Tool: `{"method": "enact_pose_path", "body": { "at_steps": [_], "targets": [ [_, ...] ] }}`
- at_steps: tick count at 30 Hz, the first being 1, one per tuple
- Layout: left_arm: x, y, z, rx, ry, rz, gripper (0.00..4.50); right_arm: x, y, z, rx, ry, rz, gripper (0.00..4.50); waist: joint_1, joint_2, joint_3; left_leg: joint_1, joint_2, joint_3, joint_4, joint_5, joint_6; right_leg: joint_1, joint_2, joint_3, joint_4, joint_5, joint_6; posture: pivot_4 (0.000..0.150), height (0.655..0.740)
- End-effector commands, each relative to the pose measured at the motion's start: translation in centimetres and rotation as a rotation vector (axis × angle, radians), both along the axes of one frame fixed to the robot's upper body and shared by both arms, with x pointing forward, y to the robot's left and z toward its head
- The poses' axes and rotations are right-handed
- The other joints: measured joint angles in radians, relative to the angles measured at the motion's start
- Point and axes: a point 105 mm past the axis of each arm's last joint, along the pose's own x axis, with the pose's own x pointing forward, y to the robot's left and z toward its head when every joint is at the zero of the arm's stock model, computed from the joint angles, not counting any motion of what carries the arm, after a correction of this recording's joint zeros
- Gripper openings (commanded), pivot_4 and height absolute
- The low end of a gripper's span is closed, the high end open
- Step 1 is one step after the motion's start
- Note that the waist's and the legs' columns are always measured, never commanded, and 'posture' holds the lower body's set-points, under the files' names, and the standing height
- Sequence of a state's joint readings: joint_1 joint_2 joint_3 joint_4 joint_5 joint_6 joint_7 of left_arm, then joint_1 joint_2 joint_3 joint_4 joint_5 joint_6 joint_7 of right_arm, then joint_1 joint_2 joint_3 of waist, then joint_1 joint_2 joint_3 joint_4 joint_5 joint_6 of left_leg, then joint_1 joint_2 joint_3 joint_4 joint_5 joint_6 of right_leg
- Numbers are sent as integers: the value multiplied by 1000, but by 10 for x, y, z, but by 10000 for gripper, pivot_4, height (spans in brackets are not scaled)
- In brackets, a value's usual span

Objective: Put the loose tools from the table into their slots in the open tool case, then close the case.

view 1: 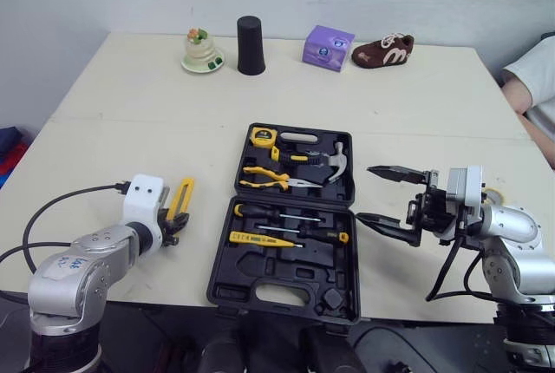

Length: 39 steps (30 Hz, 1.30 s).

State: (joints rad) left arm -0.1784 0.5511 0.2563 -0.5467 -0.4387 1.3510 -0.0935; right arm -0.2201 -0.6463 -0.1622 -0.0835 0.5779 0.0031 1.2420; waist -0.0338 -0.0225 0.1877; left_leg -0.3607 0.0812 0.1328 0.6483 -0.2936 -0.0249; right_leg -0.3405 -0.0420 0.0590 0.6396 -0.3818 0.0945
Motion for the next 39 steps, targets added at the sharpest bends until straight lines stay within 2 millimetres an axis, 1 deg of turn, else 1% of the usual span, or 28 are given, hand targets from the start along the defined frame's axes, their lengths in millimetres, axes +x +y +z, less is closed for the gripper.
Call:
{"method": "enact_pose_path", "body": {
  "at_steps": [1,2,3,6,9,11,12,14,16,17,19,21,22,23,24,26,27,30,35,39],
  "targets": [
    [0,14,-9,51,34,26,12386,-5,4,8,-17,-33,12,45000,-1,0,0,1,0,0,-1,0,0,1,0,0,0,0,0,1500,7400],
    [1,14,-6,62,18,11,12386,-5,4,8,-20,-32,11,45000,-1,0,0,2,0,0,-1,0,0,1,0,0,1,0,-1,1500,7400],
    [5,13,2,58,-29,-11,12386,-5,4,8,-24,-30,7,45000,-1,0,0,2,0,0,-1,1,-1,1,0,0,2,0,-2,1500,7400],
    [13,3,33,37,-193,-128,12386,-7,3,8,-47,-25,1,45000,-3,-1,1,2,1,0,-1,1,-1,0,0,0,3,0,-3,1500,7400],
    [14,-8,60,20,-305,-277,12386,-11,-2,12,-59,-17,-7,45000,1,-2,1,-2,1,0,-2,1,-1,-3,0,-1,2,0,-4,1500,7400],
    [8,-27,79,49,-369,-500,12386,-17,-10,13,-82,0,-11,45000,4,-2,1,-8,1,0,-1,1,-1,-7,-1,-1,0,0,-3,1500,7400],
    [2,-38,86,67,-391,-626,12386,-19,-13,13,-97,11,-10,45000,6,-2,1,-10,1,0,-1,1,-1,-10,-1,-1,0,0,-3,1500,7400],
    [-15,-62,90,90,-388,-881,12386,-24,-19,11,-127,27,-13,45000,9,-2,1,-14,0,1,-2,1,-1,-13,-1,-1,-2,0,-4,1500,7400],
    [-34,-84,95,-5,-335,-1078,12386,-30,-24,9,-140,52,-19,45000,9,-2,1,-14,0,2,-2,0,0,-13,0,-1,-4,0,-4,1500,7400],
    [-41,-93,94,-32,-304,-1163,12386,-34,-26,7,-149,64,-17,45000,8,-2,1,-15,0,3,-3,0,0,-13,-1,-1,-5,0,-4,1500,7400],
    [-50,-101,92,-52,-260,-1257,12386,-38,-27,5,-161,79,-15,45000,6,-2,1,-15,1,4,-3,-1,1,-14,0,0,-7,0,-4,1500,7400],
    [-58,-110,85,-62,-207,-1348,12386,-41,-28,3,-174,85,-23,45000,2,-2,1,-15,1,5,-3,-1,1,-14,2,1,-7,0,-3,1500,7400],
    [-61,-118,80,-72,-184,-1400,12386,-44,-27,4,-172,86,-33,45000,1,-2,1,-15,1,7,-2,-1,1,-15,3,2,-7,0,-3,1500,7400],
    [-63,-123,76,-78,-170,-1433,12386,-46,-26,5,-170,86,-40,45000,1,-2,1,-15,1,8,-2,-1,1,-16,5,2,-6,0,-2,1500,7400],
    [-62,-130,68,-64,-146,-1470,12386,-49,-25,6,-171,91,-45,45000,1,-2,1,-14,1,9,-2,-1,0,-16,6,3,-6,0,-2,1500,7400],
    [-61,-138,58,-29,-124,-1519,12386,-54,-25,6,-174,100,-50,45000,3,-2,1,-13,1,8,0,-1,0,-16,9,6,-3,0,-2,1500,7400],
    [-60,-140,55,-16,-124,-1529,12386,-56,-26,5,-176,104,-54,45000,3,-2,1,-13,1,8,1,-1,0,-16,13,8,-3,1,-1,1500,7400],
    [-59,-146,47,7,-122,-1567,12386,-58,-31,5,-168,90,-79,45000,2,-2,1,-12,1,10,1,0,0,-16,15,14,-2,2,0,1500,7400],
    [-50,-146,32,80,-94,-1556,12386,-64,-38,-3,-180,120,-108,45000,4,-3,2,-11,2,12,1,0,1,-16,14,18,-2,2,1,1500,7400],
    [-56,-145,27,50,-38,-1554,12386,-66,-39,-4,-172,120,-123,45000,2,-3,2,-11,4,13,1,0,1,-17,14,20,-1,2,1,1500,7400]
  ]
}}
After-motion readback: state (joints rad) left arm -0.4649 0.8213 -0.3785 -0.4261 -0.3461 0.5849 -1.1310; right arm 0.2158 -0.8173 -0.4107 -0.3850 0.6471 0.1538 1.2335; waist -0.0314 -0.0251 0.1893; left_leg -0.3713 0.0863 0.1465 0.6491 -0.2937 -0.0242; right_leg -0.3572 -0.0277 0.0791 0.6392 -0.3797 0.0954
